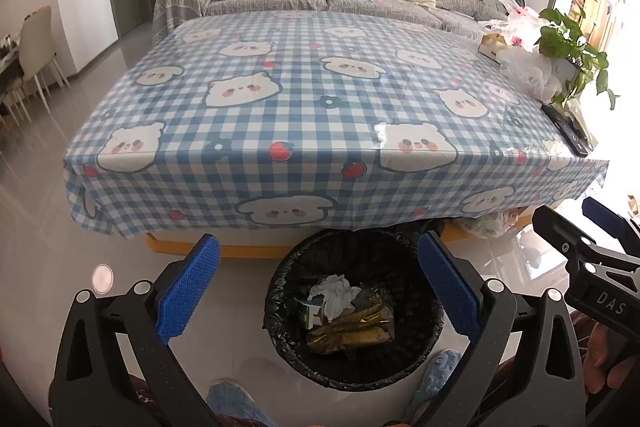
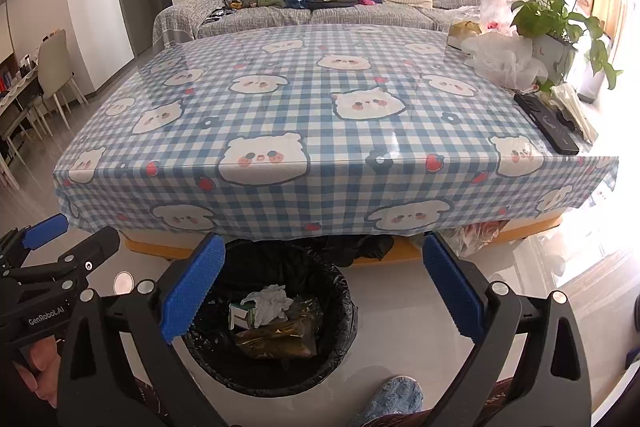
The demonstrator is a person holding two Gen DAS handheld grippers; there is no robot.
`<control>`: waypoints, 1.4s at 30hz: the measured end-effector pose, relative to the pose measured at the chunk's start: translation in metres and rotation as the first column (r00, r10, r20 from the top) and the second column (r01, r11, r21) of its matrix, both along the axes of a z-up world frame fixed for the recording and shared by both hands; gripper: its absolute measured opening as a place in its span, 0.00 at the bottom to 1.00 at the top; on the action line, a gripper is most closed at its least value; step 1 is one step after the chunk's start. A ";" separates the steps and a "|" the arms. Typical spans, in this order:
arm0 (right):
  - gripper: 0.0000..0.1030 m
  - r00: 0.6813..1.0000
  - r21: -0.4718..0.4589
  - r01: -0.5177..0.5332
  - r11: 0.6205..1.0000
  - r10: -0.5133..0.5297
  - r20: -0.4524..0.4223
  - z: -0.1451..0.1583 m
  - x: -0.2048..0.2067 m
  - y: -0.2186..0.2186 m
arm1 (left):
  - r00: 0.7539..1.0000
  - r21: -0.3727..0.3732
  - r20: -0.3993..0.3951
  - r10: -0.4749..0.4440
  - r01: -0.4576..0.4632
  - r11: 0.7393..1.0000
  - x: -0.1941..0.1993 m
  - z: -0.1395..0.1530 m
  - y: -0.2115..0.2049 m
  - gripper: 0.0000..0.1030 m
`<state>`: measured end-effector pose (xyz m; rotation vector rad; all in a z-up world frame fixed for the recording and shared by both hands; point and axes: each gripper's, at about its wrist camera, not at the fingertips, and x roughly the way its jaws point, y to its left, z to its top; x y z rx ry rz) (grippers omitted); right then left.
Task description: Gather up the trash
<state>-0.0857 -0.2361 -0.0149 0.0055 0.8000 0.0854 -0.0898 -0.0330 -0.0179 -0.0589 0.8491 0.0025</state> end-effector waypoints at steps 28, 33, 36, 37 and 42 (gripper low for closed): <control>0.92 1.000 -0.006 -0.006 1.000 0.006 -0.008 -0.002 0.000 0.003 | 1.000 0.006 0.000 -0.001 0.001 1.000 -0.001 -0.002 -0.002 0.94; 0.92 1.000 -0.007 -0.006 1.000 0.006 -0.008 -0.002 0.000 0.003 | 1.000 0.008 0.001 -0.005 0.005 1.000 -0.001 -0.002 -0.002 0.94; 0.93 1.000 -0.006 -0.006 1.000 0.006 -0.008 -0.002 0.000 0.003 | 1.000 0.010 0.000 -0.003 0.003 1.000 -0.002 -0.002 -0.003 0.94; 0.92 1.000 -0.006 -0.006 1.000 0.006 -0.008 -0.002 0.000 0.003 | 1.000 0.009 0.000 -0.003 0.003 1.000 -0.001 -0.002 -0.002 0.94; 0.92 1.000 -0.007 -0.006 1.000 0.006 -0.008 -0.002 0.000 0.003 | 1.000 0.011 0.003 -0.003 0.003 1.000 -0.002 -0.002 -0.002 0.94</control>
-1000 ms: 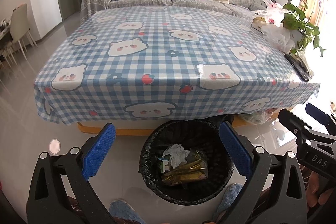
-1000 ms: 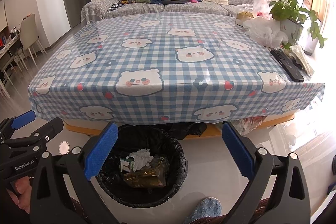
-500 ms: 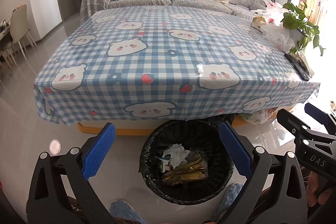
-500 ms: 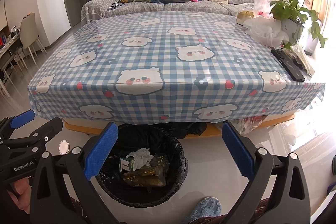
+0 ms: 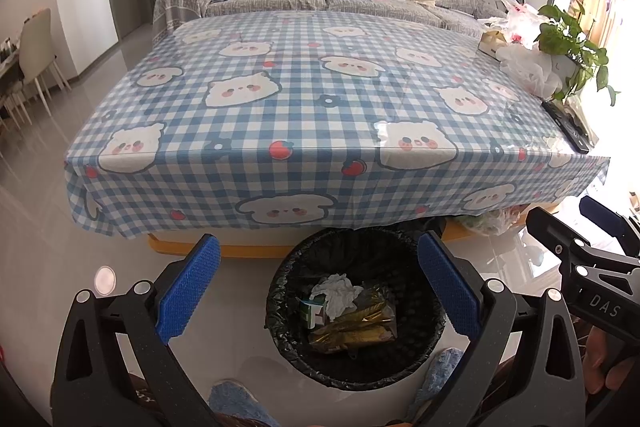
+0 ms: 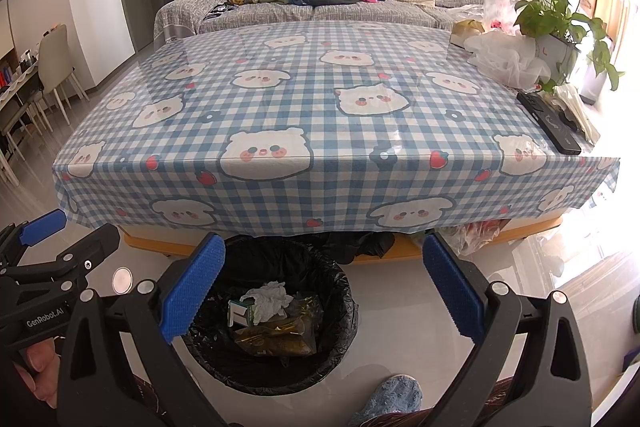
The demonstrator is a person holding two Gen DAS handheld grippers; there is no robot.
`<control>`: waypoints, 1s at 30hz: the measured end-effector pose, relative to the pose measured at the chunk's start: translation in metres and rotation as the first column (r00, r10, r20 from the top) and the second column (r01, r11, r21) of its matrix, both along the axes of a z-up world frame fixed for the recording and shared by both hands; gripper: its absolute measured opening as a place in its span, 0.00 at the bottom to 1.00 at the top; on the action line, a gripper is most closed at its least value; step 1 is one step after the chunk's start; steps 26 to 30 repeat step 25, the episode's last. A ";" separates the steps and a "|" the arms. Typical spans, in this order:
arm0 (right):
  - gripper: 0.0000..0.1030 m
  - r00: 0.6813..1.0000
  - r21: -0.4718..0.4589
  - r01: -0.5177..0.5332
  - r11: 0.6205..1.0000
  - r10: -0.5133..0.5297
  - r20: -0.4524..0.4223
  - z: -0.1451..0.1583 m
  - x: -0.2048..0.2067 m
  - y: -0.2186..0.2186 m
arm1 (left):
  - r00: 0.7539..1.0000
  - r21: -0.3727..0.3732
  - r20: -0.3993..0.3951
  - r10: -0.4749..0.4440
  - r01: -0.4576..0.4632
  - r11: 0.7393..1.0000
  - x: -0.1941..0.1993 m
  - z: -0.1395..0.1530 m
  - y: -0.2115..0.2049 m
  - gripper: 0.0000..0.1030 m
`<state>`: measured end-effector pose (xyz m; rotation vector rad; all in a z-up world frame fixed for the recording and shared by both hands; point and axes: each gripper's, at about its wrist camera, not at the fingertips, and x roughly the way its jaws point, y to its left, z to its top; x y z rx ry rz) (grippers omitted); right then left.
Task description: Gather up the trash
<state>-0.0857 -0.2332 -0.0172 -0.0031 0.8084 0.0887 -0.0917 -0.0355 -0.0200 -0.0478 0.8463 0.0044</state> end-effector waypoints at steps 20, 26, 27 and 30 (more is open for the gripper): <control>0.92 1.000 -0.001 0.001 1.000 -0.001 -0.001 0.000 0.000 0.001 | 1.000 -0.001 0.007 0.010 -0.010 1.000 0.001 0.002 0.002 0.94; 0.92 1.000 0.000 0.001 1.000 -0.001 -0.001 0.000 0.000 0.001 | 1.000 -0.013 0.009 0.021 -0.020 1.000 0.000 0.002 0.006 0.94; 0.92 1.000 0.000 0.001 1.000 -0.001 -0.001 0.000 0.000 0.001 | 1.000 -0.013 0.009 0.021 -0.020 1.000 0.000 0.002 0.006 0.94; 0.92 1.000 0.000 0.001 1.000 -0.001 -0.001 0.000 0.000 0.001 | 1.000 -0.013 0.009 0.021 -0.020 1.000 0.000 0.002 0.006 0.94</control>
